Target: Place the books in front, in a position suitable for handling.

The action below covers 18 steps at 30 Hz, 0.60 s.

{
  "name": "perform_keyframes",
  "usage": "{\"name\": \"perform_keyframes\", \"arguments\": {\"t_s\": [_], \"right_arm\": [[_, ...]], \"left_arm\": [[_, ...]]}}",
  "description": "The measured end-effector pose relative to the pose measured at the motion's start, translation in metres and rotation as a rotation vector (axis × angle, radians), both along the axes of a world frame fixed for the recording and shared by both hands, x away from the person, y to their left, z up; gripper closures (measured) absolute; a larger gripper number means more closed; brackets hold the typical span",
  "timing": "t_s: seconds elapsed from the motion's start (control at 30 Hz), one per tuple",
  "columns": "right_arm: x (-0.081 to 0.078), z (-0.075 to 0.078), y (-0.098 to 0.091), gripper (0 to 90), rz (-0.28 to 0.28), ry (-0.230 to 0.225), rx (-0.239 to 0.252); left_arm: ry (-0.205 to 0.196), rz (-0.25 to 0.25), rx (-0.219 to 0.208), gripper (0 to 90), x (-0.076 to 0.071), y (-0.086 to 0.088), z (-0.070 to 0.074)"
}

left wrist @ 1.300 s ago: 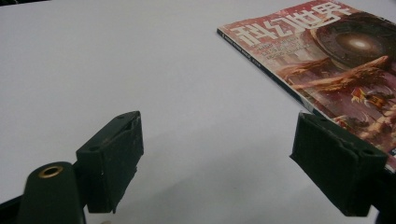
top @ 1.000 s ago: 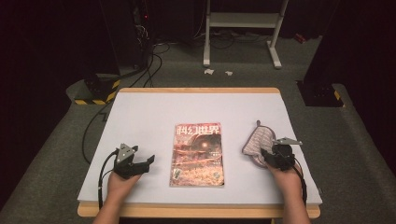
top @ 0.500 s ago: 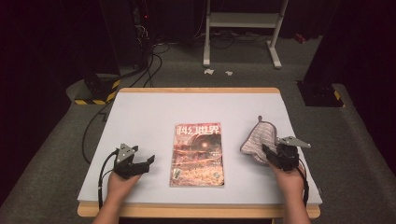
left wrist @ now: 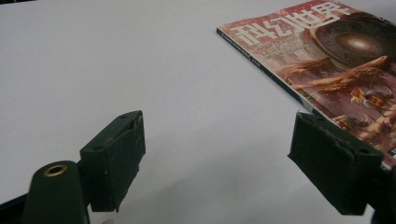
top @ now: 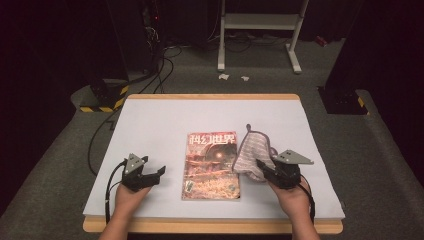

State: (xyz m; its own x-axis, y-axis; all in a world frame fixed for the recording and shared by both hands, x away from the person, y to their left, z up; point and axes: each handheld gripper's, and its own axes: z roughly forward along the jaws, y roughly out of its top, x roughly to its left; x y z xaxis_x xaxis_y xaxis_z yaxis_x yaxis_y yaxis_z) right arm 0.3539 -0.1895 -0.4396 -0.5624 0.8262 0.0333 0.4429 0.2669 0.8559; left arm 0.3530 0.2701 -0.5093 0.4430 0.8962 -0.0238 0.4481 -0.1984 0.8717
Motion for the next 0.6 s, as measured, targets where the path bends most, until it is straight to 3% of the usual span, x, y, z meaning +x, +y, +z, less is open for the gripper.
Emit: {"name": "perform_keyframes", "arguments": {"t_s": [0.13, 0.23, 0.5, 0.6], "right_arm": [[-0.007, -0.002, 0.020, 68.6, 0.067, 0.011, -0.005], [-0.009, -0.011, 0.037, 68.5, 0.127, 0.046, -0.013], [-0.012, -0.041, 0.078, 68.2, 0.256, 0.129, -0.106], [-0.012, -0.052, 0.086, 67.9, 0.269, 0.147, -0.147]], "left_arm": [[-0.001, 0.000, 0.002, 18.6, 0.000, 0.000, 0.000], [-0.001, 0.000, 0.002, 18.7, 0.000, 0.000, 0.000], [-0.001, -0.002, 0.001, 18.8, 0.000, 0.000, 0.000], [-0.001, -0.004, 0.002, 18.9, 0.000, 0.000, 0.000]]}}
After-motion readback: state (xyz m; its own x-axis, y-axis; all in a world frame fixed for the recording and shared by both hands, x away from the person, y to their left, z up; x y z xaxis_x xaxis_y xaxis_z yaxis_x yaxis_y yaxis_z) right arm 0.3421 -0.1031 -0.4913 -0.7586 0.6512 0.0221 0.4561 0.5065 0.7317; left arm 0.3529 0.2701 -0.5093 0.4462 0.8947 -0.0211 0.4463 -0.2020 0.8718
